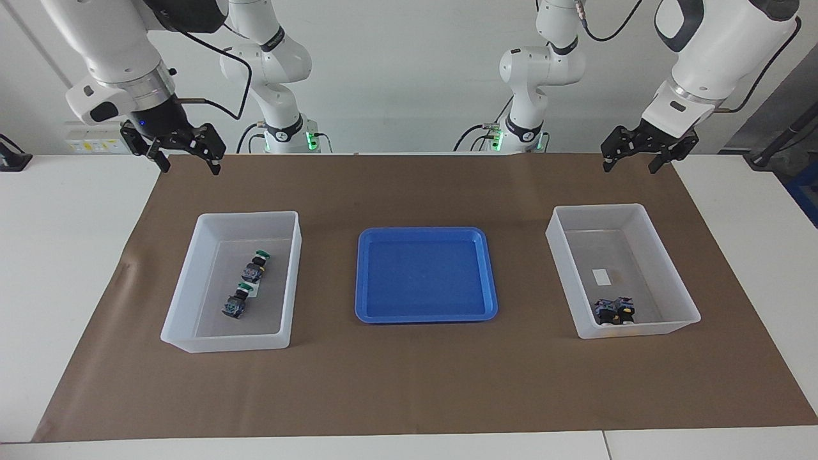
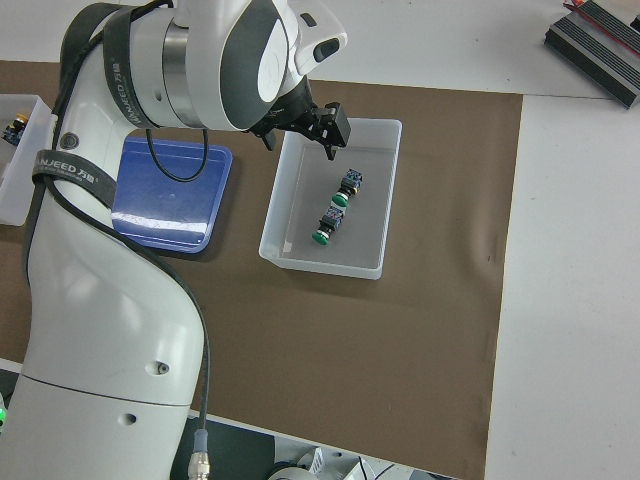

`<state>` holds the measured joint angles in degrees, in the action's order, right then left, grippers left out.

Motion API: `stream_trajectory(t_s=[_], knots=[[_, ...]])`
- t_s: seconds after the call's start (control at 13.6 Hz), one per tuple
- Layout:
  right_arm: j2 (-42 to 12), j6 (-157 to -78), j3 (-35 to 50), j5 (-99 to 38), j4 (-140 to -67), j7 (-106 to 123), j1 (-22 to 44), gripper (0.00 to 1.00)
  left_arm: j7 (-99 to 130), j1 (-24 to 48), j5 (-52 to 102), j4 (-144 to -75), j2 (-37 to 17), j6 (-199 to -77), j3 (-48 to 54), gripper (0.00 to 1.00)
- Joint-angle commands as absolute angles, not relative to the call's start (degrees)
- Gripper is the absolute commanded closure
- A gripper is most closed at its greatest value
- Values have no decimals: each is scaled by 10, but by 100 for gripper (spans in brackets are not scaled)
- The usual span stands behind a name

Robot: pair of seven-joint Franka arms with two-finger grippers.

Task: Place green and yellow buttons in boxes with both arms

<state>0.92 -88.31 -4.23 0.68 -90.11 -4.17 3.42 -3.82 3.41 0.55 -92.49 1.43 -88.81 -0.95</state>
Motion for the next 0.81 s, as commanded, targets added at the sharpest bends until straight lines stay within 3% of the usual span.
stream_trajectory(t_s=[0.0,0.74], knots=[[24,-886,-47,2,-918,-30,37,0,-40,31,3,-945,29,-916,-11,0],[24,-887,-47,2,-918,-30,37,0,-47,31,1,-948,29,-933,-11,0]])
